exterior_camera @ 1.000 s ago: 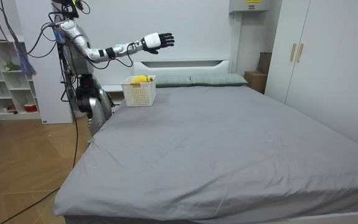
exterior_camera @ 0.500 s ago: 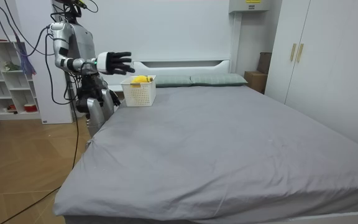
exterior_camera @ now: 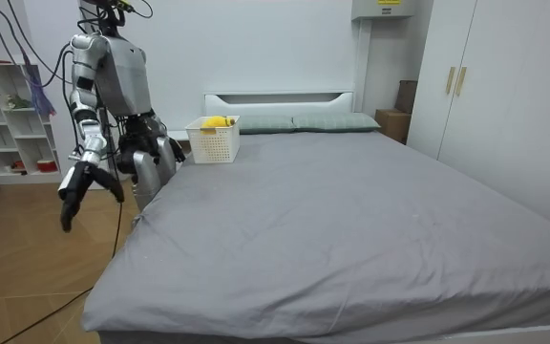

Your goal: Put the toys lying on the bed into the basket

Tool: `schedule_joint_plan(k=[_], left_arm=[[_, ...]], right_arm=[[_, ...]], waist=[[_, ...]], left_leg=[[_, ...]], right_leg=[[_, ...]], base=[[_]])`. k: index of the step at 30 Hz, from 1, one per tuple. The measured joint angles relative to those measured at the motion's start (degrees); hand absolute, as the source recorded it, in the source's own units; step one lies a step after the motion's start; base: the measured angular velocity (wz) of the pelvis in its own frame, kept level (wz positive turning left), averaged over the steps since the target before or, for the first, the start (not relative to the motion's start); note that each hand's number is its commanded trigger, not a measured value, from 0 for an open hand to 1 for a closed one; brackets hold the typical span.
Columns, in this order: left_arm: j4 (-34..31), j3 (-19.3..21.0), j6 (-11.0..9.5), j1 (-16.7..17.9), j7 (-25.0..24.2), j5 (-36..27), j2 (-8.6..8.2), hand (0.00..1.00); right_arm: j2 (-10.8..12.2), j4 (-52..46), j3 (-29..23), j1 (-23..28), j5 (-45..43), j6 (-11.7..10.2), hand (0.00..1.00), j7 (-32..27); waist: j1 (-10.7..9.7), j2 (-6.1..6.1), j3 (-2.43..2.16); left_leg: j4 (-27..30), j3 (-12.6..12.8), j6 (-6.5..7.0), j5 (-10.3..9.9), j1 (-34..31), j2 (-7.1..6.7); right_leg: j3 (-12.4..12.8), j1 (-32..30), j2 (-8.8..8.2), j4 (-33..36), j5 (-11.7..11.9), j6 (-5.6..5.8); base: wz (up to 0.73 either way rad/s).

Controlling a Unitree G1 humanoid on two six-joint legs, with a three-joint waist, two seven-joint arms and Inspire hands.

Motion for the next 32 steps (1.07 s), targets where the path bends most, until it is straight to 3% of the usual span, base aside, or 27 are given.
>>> schedule_joint_plan(k=[4,8,11,16,25,32], left_arm=[[0.2,0.0,0.4,0.3,0.4,-0.1,-0.35,0.00],[0.2,1.7,0.7,0.4,0.2,0.1,-0.99,0.00],[0.4,2.6,1.2,0.6,-1.1,0.2,-0.98,0.00],[0.7,1.1,3.0,-0.1,-2.1,1.9,-1.30,0.00],[3.0,-1.6,5.4,-1.8,-1.9,1.8,-2.20,0.00],[3.1,-5.9,7.9,-1.0,-2.5,1.7,-2.51,0.00]], right_arm=[[2.0,6.3,-1.6,1.4,4.1,0.0,0.00,-0.1],[2.9,16.1,-1.6,2.7,5.8,0.3,0.00,2.5],[2.9,22.9,-1.1,2.3,5.5,2.7,0.00,8.9],[2.8,30.2,11.7,-0.1,-11.2,8.8,0.00,20.8],[2.9,30.0,21.8,-5.2,-35.7,13.6,0.00,27.3],[3.2,28.1,28.3,-6.6,-45.9,16.7,0.00,29.8]], waist=[[-1.4,0.60,0.09],[-1.4,0.59,-0.15],[-1.1,0.60,-0.34],[0.6,0.88,-0.36],[3.9,1.99,-0.45],[5.3,2.04,-0.45]], left_leg=[[-0.1,-0.1,-0.02,0.0,-0.2,0.01],[0.0,-0.2,-0.05,0.0,-0.1,-0.07],[0.0,-0.3,-0.04,0.0,-0.1,-0.11],[0.0,0.0,-0.14,-0.3,0.9,-0.12],[0.0,-0.5,-0.14,-0.4,1.7,-0.11],[0.1,-1.1,-0.16,-0.4,1.7,-0.17]], right_leg=[[0.0,-0.3,-0.08,0.1,-0.4,-0.22],[-0.1,-0.2,-0.09,0.1,-0.4,-0.24],[-0.3,-0.2,-0.16,0.2,-0.4,-0.25],[-0.1,0.2,-0.19,0.9,-0.8,-0.43],[-0.2,1.3,-0.11,0.9,-0.9,-0.44],[-1.2,1.4,-0.34,0.7,-1.0,-0.49]], base=[[-0.01],[0.01],[0.00],[-0.07],[0.02],[0.05]])
